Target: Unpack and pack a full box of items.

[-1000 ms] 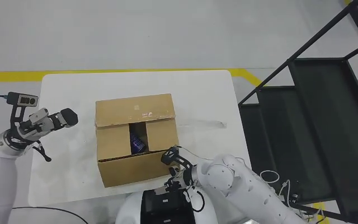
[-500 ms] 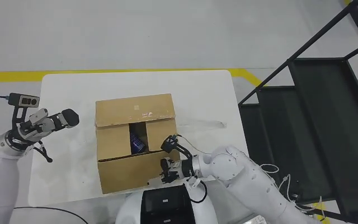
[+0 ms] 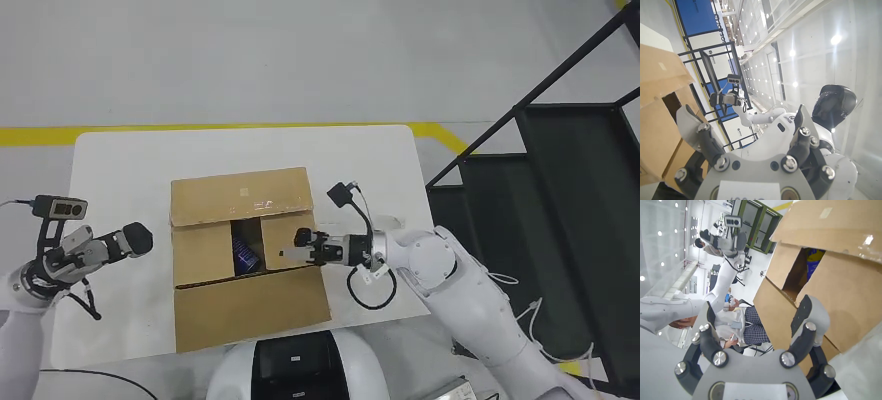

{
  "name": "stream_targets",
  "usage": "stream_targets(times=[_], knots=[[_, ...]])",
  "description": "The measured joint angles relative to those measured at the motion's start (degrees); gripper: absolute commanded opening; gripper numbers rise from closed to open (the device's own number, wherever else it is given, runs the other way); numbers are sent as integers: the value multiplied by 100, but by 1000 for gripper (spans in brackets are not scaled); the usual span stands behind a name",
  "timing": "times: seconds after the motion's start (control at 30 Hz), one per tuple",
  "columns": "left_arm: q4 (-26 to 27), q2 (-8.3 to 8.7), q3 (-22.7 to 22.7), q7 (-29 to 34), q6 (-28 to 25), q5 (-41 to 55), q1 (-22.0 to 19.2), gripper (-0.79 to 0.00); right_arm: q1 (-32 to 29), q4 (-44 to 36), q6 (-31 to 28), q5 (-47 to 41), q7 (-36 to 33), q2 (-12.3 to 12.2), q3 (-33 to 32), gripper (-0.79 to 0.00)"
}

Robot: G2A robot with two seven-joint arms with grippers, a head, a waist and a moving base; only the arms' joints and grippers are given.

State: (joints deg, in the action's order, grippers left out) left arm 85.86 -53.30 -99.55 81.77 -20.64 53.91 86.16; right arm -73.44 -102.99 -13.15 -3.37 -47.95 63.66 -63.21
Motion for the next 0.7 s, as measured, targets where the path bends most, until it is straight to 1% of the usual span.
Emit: stream_targets(times=[0.1,0.2,0.37,0.47,0.7], knots=[[42,7,14,185,3,-263,223,0,84,85,-15,-29,200,15,-20,0],[47,6,109,102,-91,-721,265,0,115,138,-22,11,379,16,-90,0],[-171,-20,414,-152,-343,-1213,46,0,-1,51,40,-66,663,-5,-317,0],[-415,-48,611,-314,-503,-1278,-104,0,-33,29,63,-89,682,-11,-359,0],[-440,-49,628,-317,-505,-1265,-113,0,-29,31,62,-85,677,-10,-355,0]])
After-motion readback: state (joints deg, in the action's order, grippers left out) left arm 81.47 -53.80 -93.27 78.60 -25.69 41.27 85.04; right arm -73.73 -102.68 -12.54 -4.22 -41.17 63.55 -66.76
